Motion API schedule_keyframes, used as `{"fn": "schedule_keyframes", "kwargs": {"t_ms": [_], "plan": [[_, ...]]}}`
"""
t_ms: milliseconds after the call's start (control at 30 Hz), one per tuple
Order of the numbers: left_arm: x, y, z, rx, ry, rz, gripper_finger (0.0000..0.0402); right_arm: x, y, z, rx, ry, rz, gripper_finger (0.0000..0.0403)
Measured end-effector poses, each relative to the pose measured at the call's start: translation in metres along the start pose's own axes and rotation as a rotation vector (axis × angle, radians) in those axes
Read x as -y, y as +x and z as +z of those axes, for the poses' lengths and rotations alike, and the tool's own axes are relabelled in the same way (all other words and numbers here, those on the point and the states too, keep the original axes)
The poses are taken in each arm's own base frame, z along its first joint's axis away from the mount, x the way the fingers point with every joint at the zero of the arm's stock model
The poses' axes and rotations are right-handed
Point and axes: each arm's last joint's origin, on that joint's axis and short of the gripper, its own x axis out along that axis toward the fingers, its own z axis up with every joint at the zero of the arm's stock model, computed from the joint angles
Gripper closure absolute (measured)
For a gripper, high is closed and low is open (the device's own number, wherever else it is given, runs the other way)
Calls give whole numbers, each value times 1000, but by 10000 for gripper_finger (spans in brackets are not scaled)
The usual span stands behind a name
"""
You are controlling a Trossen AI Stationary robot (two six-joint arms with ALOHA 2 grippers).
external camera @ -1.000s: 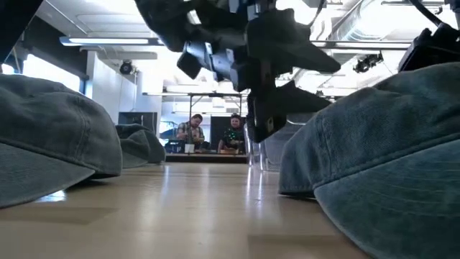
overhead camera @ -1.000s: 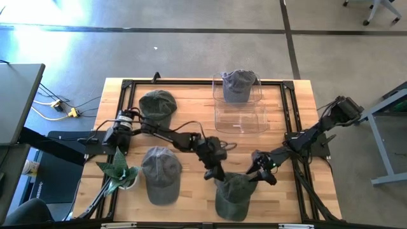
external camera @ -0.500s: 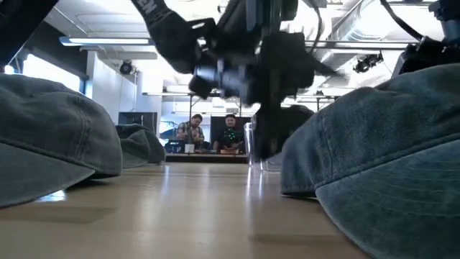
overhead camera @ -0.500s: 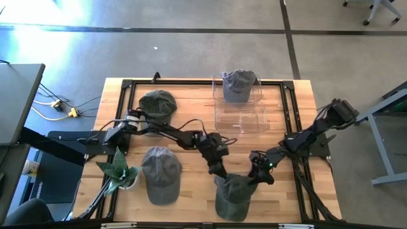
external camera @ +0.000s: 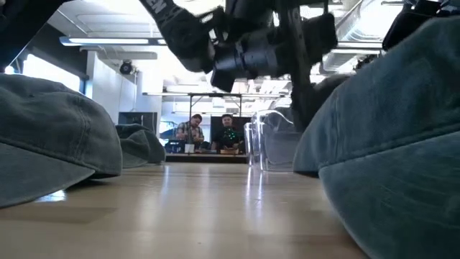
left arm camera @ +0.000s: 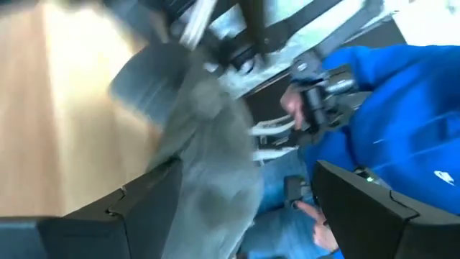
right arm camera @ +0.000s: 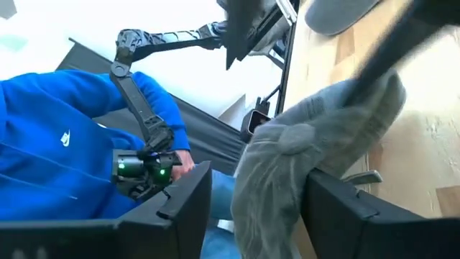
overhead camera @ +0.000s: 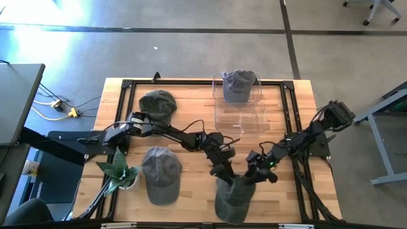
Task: Pick & Place hat
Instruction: Put the bottom black cap into the bottom transparent bin
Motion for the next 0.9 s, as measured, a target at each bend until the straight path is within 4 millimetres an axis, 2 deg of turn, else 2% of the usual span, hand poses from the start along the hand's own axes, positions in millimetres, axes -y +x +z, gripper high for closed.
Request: {"fn": "schedule_keyframes", "kwargs": {"t_ms": [67,167,300,467,633,767,900], "plan": [[3,1,1,4,30,-4,95,0,0,0,-2,1,1,224],[-3,-1,-1,-17,24,4,95,0,0,-1,-23,6,-1,238],[-7,-15,10,-7,29,-12,95,2,0,-2,-39,-3,-10,250],[0,-23,26,80,115,14,95,2,0,-2,-37,-38,-7,253],[7,-8,30,87,165,-7,94,-2,0,0,-10,-113,28,257],[-4,9,16,2,134,-30,94,-1,0,0,-6,-131,17,258],[9,19,19,-16,184,-105,94,-1,0,0,-6,-138,17,257]]}}
